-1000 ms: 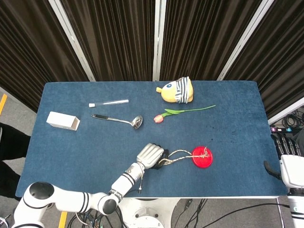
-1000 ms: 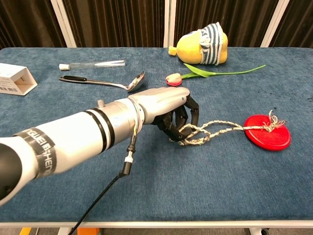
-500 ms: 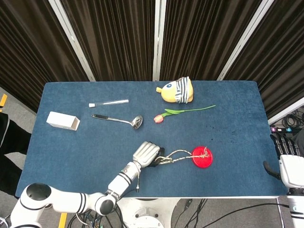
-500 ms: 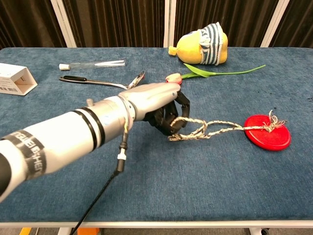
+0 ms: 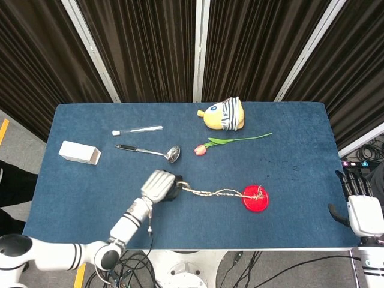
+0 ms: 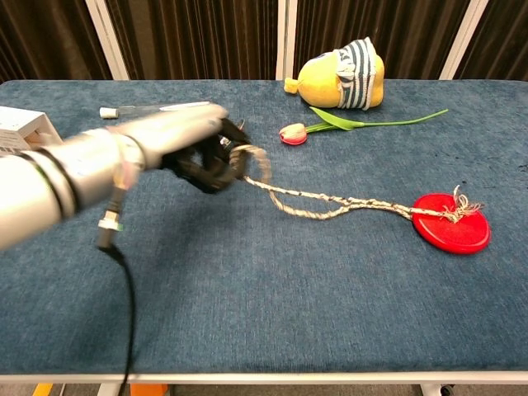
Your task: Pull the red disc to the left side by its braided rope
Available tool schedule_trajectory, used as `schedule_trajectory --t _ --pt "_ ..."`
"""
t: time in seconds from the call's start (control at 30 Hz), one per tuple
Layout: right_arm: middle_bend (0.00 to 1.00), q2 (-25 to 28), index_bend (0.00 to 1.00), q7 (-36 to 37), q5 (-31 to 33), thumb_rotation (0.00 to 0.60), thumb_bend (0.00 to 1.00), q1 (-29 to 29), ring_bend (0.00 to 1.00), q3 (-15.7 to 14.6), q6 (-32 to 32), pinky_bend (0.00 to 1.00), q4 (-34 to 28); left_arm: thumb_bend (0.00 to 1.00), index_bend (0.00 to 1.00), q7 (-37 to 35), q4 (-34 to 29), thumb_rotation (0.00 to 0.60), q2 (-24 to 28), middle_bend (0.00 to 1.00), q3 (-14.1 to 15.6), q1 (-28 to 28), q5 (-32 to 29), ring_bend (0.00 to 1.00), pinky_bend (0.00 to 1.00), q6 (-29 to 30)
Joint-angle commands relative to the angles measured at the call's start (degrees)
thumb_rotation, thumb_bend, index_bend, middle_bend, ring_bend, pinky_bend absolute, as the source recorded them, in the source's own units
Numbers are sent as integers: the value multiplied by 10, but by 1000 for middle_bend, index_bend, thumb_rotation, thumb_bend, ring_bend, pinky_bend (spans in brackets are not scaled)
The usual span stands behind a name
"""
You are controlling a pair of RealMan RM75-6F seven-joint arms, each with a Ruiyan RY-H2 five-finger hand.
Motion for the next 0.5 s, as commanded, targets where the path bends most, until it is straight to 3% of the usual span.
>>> schedule_trajectory --t 0.03,0.5 --pt "0 -1 0 -4 -1 600 240 1 0 -1 -2 0 -3 536 667 -31 -19 600 38 837 10 28 23 528 448 20" --pt "0 -5 0 -27 4 600 242 8 0 -2 -15 0 -19 538 713 -136 -25 600 137 854 20 98 59 546 459 49"
